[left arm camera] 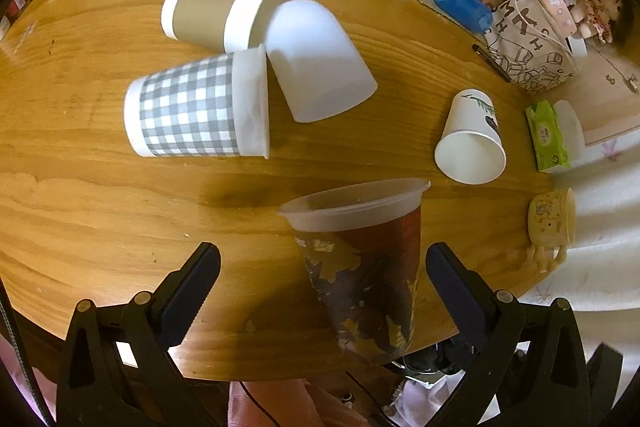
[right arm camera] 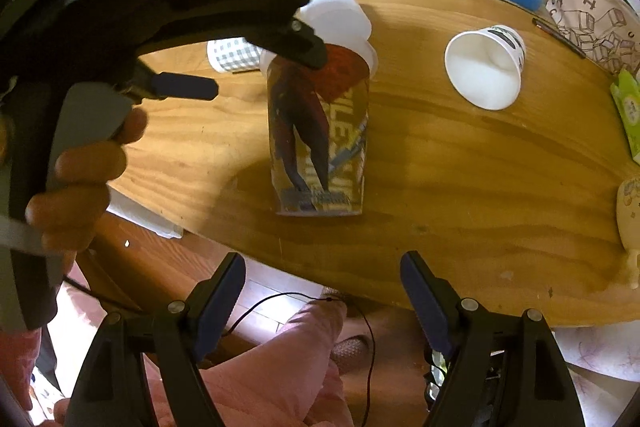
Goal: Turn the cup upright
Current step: 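Grasp the cup with the left gripper while the right gripper opens and releases it, then rotate the cup with the left gripper until its rim faces up, then lower the cup upright onto the desk and open the left gripper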
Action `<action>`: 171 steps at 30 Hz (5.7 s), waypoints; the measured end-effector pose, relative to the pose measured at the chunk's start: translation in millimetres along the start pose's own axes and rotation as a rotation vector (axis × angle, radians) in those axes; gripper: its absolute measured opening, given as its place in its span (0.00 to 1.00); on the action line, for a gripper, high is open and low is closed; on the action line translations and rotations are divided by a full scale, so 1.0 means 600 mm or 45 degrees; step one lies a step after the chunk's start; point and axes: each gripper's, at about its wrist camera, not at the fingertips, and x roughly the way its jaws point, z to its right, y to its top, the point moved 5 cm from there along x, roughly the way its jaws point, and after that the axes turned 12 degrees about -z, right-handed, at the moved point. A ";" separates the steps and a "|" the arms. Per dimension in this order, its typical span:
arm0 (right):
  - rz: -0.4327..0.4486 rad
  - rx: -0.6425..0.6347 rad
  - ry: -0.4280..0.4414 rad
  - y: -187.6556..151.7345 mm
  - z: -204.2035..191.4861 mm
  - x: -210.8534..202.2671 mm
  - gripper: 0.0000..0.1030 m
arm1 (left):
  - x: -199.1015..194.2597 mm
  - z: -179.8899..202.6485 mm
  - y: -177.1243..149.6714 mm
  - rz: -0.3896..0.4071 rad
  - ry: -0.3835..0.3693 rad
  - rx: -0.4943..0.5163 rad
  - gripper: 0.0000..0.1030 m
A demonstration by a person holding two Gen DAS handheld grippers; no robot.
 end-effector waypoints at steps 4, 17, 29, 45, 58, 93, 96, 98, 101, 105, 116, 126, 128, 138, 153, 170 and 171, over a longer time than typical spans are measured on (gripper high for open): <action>-0.013 0.009 -0.005 -0.005 0.011 0.000 0.78 | 0.010 -0.002 0.007 -0.009 -0.014 -0.038 0.99; -0.047 0.048 -0.015 0.007 0.033 0.010 0.78 | 0.033 -0.009 0.036 -0.014 -0.084 -0.145 0.99; -0.053 0.088 -0.007 0.008 0.055 0.007 0.78 | 0.047 0.005 0.051 -0.043 -0.130 -0.139 0.88; -0.028 0.133 -0.011 -0.003 0.061 -0.006 0.78 | 0.022 0.015 0.050 0.065 -0.067 -0.031 0.87; 0.012 0.167 -0.035 -0.013 0.066 -0.012 0.78 | -0.031 0.044 0.039 0.304 0.038 0.197 0.87; 0.141 0.186 -0.110 0.016 0.079 -0.010 0.78 | -0.072 0.091 0.020 0.950 0.382 0.605 0.87; 0.159 0.215 -0.105 0.018 0.088 -0.013 0.78 | -0.064 0.092 0.015 0.943 0.389 0.632 0.87; 0.164 0.232 -0.106 0.019 0.095 -0.014 0.78 | -0.059 0.091 0.011 0.935 0.385 0.644 0.87; 0.168 0.256 -0.118 0.020 0.104 -0.013 0.78 | -0.051 0.090 0.006 0.937 0.391 0.660 0.87; 0.173 0.278 -0.127 0.019 0.111 -0.013 0.78 | -0.048 0.090 -0.001 0.960 0.402 0.682 0.87; 0.183 0.293 -0.130 0.022 0.107 -0.014 0.78 | -0.043 0.090 -0.021 0.936 0.404 0.727 0.87; 0.192 0.285 -0.123 0.014 0.095 -0.020 0.78 | -0.041 0.088 -0.049 0.899 0.425 0.764 0.87; 0.193 0.279 -0.128 0.011 0.094 -0.021 0.78 | -0.041 0.088 -0.052 0.893 0.427 0.764 0.87; 0.184 0.292 -0.104 -0.009 0.098 -0.021 0.78 | -0.038 0.092 -0.066 0.871 0.460 0.766 0.88; 0.202 0.335 -0.090 -0.039 0.120 -0.033 0.78 | -0.026 0.093 -0.086 0.777 0.493 0.732 0.90; 0.217 0.311 -0.088 -0.070 0.121 -0.041 0.78 | -0.018 0.087 -0.116 0.692 0.525 0.669 0.94; 0.219 0.312 -0.078 -0.073 0.120 -0.043 0.78 | -0.019 0.086 -0.120 0.689 0.530 0.663 0.94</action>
